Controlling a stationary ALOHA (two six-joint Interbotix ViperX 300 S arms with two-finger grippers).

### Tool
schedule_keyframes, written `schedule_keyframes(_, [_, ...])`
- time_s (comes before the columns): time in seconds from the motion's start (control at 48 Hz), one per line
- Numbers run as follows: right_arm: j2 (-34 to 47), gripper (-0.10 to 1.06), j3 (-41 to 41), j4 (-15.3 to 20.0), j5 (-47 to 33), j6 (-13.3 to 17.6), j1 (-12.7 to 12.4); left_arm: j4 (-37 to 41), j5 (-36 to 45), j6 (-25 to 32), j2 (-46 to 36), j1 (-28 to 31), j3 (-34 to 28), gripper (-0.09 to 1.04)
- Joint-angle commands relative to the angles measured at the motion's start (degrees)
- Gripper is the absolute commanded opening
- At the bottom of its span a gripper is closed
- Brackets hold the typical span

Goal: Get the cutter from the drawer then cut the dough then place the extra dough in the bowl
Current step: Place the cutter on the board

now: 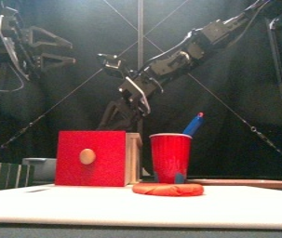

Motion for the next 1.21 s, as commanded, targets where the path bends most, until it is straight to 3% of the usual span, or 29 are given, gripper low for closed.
schedule_keyframes(0.021, [-4.83,0.53,-1.32,-1.67,-0.26,-0.09,-0.09,0.0,-0.53,0.0,0.09,0.18,-0.79,0.86])
schedule_keyframes(0.333, [-17.67,0.53,3.96,-5.71,4.92,0.09,-0.35,-1.14,-0.53,0.09,0.09,0.7,-1.05,0.86])
schedule_keyframes(0.521, [-29.88,0.53,16.0,-3.52,5.8,0.35,0.09,-1.32,-0.53,0.09,0.09,1.93,-1.67,0.86])
schedule_keyframes(0.729, [-39.11,0.53,31.73,-0.26,1.85,0.18,3.25,-1.23,-0.53,0.26,0.18,2.81,-3.43,0.86])
schedule_keyframes(1.042, [-40.52,0.53,40.96,4.83,-1.14,0.26,7.38,-1.32,-0.35,1.14,2.2,2.81,-6.86,0.86])
schedule_keyframes(1.208, [-38.5,0.53,42.63,5.27,-3.87,0.18,7.29,-1.32,-0.35,1.23,5.1,2.9,-8.0,0.86])
